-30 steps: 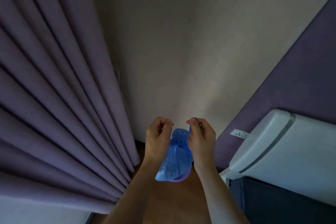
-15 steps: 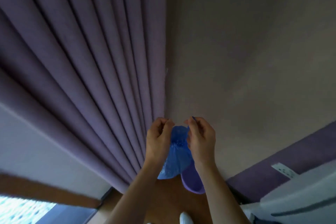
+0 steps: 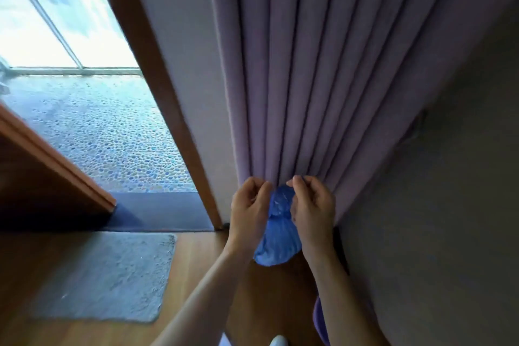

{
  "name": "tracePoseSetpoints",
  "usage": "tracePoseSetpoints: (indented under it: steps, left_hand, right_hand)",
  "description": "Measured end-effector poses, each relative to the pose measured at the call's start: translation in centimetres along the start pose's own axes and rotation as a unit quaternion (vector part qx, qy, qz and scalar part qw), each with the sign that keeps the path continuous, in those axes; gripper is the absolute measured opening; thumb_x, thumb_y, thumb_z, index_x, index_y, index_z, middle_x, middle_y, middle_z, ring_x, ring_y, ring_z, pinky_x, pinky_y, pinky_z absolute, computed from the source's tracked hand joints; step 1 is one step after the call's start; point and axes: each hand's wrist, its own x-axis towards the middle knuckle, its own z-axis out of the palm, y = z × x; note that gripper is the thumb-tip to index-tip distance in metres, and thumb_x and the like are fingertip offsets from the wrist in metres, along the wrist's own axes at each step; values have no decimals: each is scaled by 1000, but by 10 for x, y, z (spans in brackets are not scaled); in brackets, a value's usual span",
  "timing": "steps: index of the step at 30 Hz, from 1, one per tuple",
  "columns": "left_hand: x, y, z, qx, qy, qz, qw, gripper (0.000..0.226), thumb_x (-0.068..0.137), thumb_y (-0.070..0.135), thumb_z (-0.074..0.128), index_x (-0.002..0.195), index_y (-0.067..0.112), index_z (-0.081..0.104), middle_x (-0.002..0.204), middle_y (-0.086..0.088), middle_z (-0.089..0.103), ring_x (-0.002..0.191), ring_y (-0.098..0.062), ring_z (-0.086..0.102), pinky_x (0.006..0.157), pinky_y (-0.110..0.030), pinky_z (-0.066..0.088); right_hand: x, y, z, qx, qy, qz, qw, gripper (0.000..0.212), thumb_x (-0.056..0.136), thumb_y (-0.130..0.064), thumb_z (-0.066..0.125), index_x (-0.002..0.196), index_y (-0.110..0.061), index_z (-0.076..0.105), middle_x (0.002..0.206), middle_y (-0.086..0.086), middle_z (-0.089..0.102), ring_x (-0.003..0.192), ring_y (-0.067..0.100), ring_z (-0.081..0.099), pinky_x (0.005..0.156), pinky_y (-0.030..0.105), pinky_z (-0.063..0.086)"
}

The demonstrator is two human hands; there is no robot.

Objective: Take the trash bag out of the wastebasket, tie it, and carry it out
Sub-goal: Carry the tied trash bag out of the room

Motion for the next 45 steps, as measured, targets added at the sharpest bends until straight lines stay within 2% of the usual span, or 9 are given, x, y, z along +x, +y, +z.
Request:
tracePoseSetpoints:
  steps: [5, 8, 16, 21, 24, 27, 30, 35, 45]
  left_hand:
    - [-16, -3, -75, 18, 128, 0, 992, 23, 88, 24, 58, 71, 9, 58, 63, -6, 52, 60, -17, 48, 58, -38, 42]
    - [-35, 1, -120, 27, 199, 11, 979, 24, 94, 14, 58, 70, 11, 57, 60, 0, 50, 59, -15, 47, 58, -36, 42]
    - [-97, -3, -248, -3, 355, 4, 935, 20, 90, 25, 55, 71, 17, 57, 52, 11, 47, 52, -8, 41, 53, -35, 38]
    - [-138, -10, -327, -19, 441, 2, 898, 22, 91, 25, 55, 75, 10, 57, 51, 13, 50, 50, -5, 43, 52, -30, 37]
    - [-170, -15, -373, -21, 489, -3, 872, 27, 87, 32, 55, 75, 8, 56, 54, 11, 47, 53, -11, 39, 53, -33, 35]
    - [-201, -20, -415, -25, 532, 1, 846, 28, 87, 33, 55, 75, 7, 56, 58, 3, 46, 55, -14, 38, 55, -36, 35]
    - [-226, -22, -448, -20, 561, 10, 827, 25, 87, 30, 55, 74, 9, 57, 57, 4, 47, 56, -14, 40, 55, -33, 35]
    - [-259, -30, -493, -23, 592, 9, 805, 20, 89, 29, 55, 72, 18, 57, 54, 14, 53, 56, -8, 45, 59, -33, 38]
    - [-281, -38, -557, -33, 673, 22, 738, 19, 90, 21, 56, 74, 11, 58, 61, 4, 54, 53, -8, 44, 57, -32, 37]
  right_hand:
    - [-31, -2, 62, 47, -137, 34, 989, 32, 84, -40, 59, 77, -10, 63, 46, -15, 51, 45, 3, 42, 54, 32, 35]
    - [-61, -2, 101, 51, -207, 38, 976, 35, 76, -49, 58, 76, -14, 64, 46, -15, 49, 46, 5, 41, 53, 32, 33]
    - [-161, -16, 196, 32, -378, 5, 925, 26, 85, -31, 60, 60, -26, 59, 48, -12, 49, 48, 10, 43, 53, 36, 37]
    - [-230, -20, 255, 1, -452, -24, 892, 30, 86, -36, 60, 59, -24, 55, 52, -1, 48, 52, 21, 44, 53, 48, 41]
    - [-275, -22, 285, 1, -491, -33, 871, 29, 90, -28, 61, 66, -10, 59, 56, 7, 46, 54, 20, 42, 52, 42, 38]
    - [-320, -24, 309, 7, -530, -31, 847, 28, 92, -21, 62, 67, -7, 59, 56, 1, 44, 54, 15, 39, 53, 33, 33]
    - [-361, -26, 329, 7, -571, -21, 821, 32, 90, -24, 61, 58, -24, 56, 49, -14, 40, 50, 13, 35, 52, 33, 30]
    - [-414, -27, 351, 15, -623, 3, 782, 33, 92, -23, 60, 59, -27, 57, 47, -13, 42, 49, 15, 36, 51, 33, 30]
    - [-463, -30, 414, 11, -689, 13, 725, 30, 91, -28, 60, 62, -23, 55, 50, -14, 41, 50, 12, 35, 49, 30, 30]
